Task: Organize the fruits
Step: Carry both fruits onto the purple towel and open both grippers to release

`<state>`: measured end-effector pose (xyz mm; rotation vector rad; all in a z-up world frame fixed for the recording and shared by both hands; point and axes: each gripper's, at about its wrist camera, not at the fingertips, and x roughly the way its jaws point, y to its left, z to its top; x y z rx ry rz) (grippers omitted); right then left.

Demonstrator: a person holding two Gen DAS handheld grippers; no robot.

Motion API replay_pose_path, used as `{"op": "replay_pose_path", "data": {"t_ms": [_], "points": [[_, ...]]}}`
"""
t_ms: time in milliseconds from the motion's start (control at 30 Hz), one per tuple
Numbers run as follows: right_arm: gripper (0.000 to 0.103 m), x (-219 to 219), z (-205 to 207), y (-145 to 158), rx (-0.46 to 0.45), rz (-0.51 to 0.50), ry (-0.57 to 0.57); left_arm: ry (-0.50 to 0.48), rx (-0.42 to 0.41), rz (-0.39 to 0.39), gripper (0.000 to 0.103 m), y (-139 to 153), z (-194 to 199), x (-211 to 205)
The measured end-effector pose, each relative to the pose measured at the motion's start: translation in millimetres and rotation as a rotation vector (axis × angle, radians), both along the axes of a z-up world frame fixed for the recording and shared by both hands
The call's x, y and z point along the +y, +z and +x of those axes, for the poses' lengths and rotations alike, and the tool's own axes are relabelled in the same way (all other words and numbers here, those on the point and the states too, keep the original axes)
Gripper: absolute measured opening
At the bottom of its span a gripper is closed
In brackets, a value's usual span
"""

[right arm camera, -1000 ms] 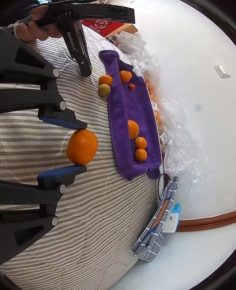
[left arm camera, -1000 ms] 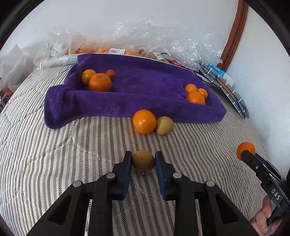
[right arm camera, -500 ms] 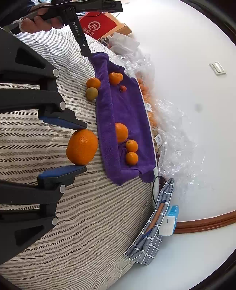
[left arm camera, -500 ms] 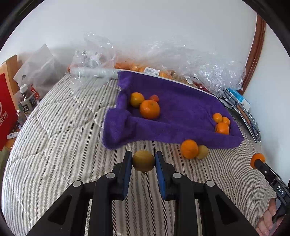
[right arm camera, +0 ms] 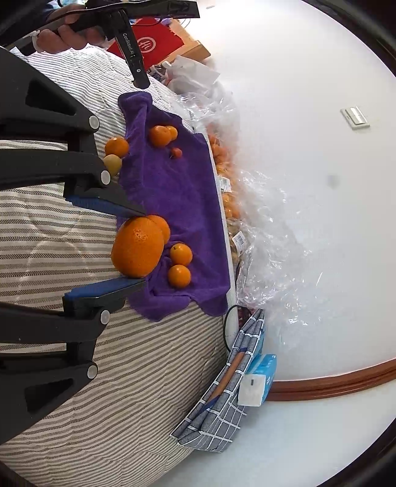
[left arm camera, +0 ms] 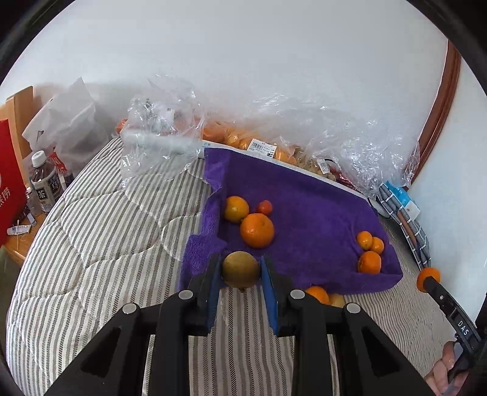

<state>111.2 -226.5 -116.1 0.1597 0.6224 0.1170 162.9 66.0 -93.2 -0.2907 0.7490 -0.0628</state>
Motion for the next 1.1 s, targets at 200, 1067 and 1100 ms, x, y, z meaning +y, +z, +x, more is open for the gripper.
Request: {"op": "replay_pose_path", "data": {"t_ms": [200,1067,1100], "points": [[0.040,-0.8,28.3,1.6,-0.016,-0.029,-0.005,-0.025,-0.007,-0.003,0.025,0.8,29.7,-16.6],[0.040,-2.1,88.2,-44.5,0.069,-0.076,-0.008,-0.147,-0.021,-0.042,0.025,-32.8,73.0,-51.3],[0.040,-2.8,87.7,-44.4,0.067,-0.073,-0.006,-0.146,-0.017,-0.035,0.025,-33.7,73.9,-52.0]]}}
